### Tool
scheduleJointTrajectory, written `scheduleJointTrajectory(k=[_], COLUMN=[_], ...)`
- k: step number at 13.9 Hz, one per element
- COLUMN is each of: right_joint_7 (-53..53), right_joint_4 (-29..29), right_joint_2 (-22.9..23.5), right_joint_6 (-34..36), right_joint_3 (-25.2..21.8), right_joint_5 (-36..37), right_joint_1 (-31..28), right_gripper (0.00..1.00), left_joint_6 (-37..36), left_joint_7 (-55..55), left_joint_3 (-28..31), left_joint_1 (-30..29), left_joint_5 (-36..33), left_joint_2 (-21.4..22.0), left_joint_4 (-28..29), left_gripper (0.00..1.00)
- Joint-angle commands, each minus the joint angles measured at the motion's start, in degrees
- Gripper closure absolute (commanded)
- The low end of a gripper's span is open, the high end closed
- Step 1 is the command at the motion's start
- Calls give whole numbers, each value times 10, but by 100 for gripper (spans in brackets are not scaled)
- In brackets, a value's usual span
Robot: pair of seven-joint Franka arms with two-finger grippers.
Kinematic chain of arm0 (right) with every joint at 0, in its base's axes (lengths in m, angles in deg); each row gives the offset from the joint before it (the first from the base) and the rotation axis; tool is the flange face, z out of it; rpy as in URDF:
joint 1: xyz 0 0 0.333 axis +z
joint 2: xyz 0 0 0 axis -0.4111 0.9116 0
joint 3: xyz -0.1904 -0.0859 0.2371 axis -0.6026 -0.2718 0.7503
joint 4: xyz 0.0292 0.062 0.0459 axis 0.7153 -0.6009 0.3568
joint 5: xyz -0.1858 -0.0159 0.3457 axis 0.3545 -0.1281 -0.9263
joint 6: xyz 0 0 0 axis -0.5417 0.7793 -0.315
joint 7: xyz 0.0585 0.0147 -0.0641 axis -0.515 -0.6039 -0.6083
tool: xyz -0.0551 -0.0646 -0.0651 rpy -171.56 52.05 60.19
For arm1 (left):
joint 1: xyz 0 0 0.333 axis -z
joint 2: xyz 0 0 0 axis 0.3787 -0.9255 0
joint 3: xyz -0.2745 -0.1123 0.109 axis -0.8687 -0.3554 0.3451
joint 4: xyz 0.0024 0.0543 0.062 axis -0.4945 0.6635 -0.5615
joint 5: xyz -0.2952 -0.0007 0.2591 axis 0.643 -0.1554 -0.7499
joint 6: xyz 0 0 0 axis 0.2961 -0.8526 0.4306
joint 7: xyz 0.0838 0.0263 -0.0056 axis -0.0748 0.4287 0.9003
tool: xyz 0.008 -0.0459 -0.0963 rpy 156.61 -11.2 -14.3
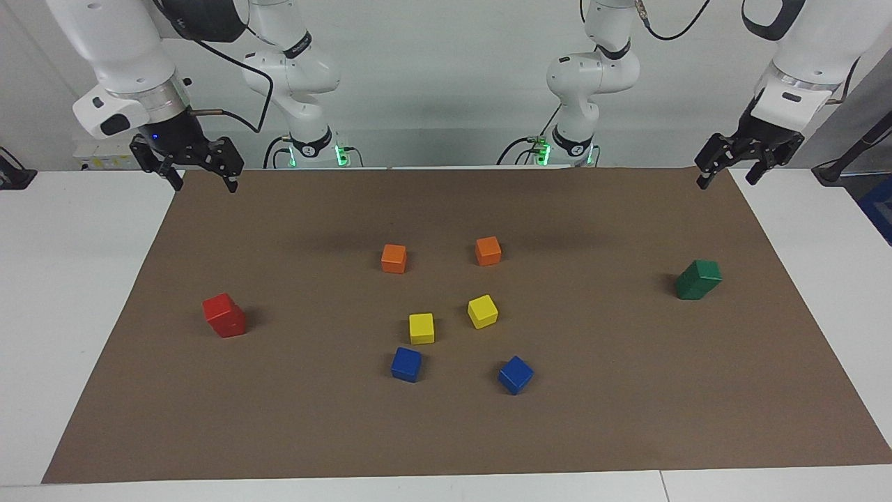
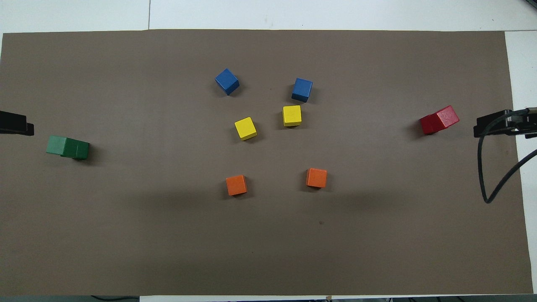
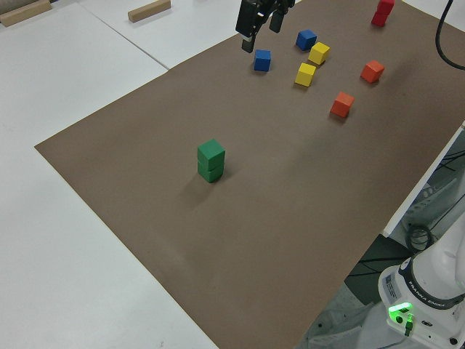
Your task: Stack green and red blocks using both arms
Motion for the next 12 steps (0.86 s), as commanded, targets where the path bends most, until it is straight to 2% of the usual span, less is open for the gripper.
scheduleJointTrajectory(k=[1, 12], right_joint_7=[8, 28], right_joint_4=[12, 3], right_joint_2=[6, 1], right_joint_6=[10, 4], right_joint_3=[3, 2], right_joint_5=[7, -1], right_joint_1=[-4, 0], right_gripper=[1, 0], left_joint_6=[1, 1], left_joint_7=[-1, 0], left_joint_3=[6, 6], left_joint_1=[9, 9], left_joint_5=[-10, -10], left_joint_2=[-4, -4], left_joint_4=[-11, -11], left_gripper=[0, 0])
